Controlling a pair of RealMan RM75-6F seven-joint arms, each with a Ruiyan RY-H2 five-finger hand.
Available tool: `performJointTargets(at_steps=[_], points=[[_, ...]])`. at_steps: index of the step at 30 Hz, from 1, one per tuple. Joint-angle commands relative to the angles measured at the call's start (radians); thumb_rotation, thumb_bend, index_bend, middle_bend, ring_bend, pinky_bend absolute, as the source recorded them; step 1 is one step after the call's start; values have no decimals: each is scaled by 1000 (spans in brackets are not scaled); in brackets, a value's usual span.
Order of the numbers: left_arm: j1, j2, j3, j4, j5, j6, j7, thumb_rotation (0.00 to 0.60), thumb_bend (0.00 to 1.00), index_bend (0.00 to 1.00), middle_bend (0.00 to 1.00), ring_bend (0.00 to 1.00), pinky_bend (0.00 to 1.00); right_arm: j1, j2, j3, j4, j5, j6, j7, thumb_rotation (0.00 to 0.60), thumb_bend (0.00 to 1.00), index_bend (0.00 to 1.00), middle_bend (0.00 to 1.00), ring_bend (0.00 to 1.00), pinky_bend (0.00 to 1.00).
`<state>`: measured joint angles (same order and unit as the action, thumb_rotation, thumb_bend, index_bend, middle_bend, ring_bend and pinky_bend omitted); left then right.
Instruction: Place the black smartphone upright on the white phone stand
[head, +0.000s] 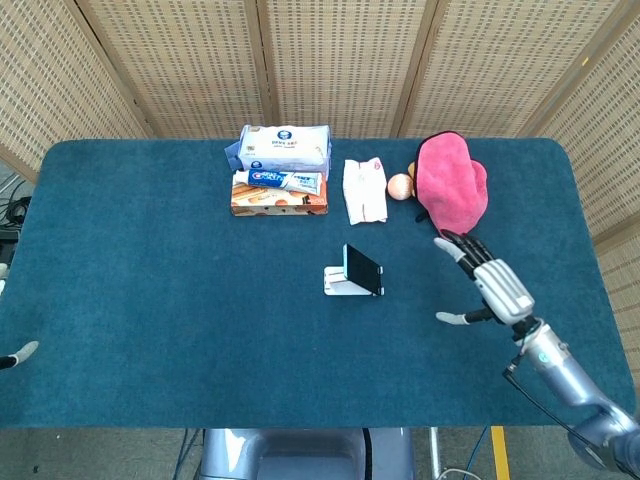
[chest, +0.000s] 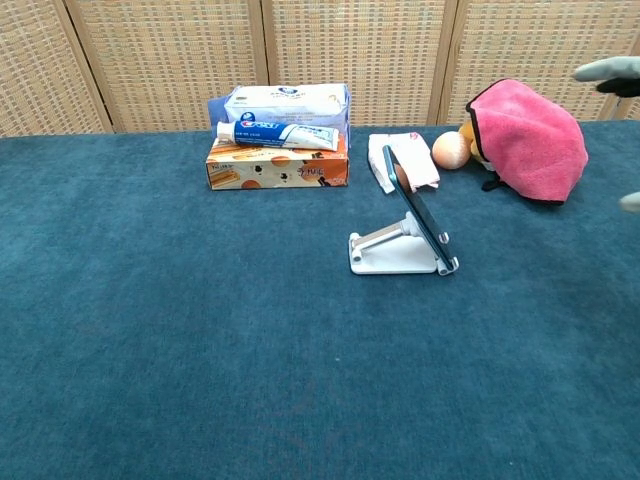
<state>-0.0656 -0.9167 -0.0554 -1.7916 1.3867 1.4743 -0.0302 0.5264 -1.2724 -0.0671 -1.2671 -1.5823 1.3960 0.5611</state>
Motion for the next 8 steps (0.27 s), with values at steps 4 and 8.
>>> performJointTargets(at_steps=[4, 8], points=[[23, -24, 7, 25, 46, 47, -6, 600, 0, 0, 0, 0, 0, -239, 82, 2, -230, 146, 197, -402, 600, 0, 0, 0, 0, 0], [34, -25, 11, 25, 60, 65, -13, 600, 0, 0, 0, 0, 0, -297, 90, 11, -279, 151, 247, -436, 600, 0, 0, 0, 0, 0]])
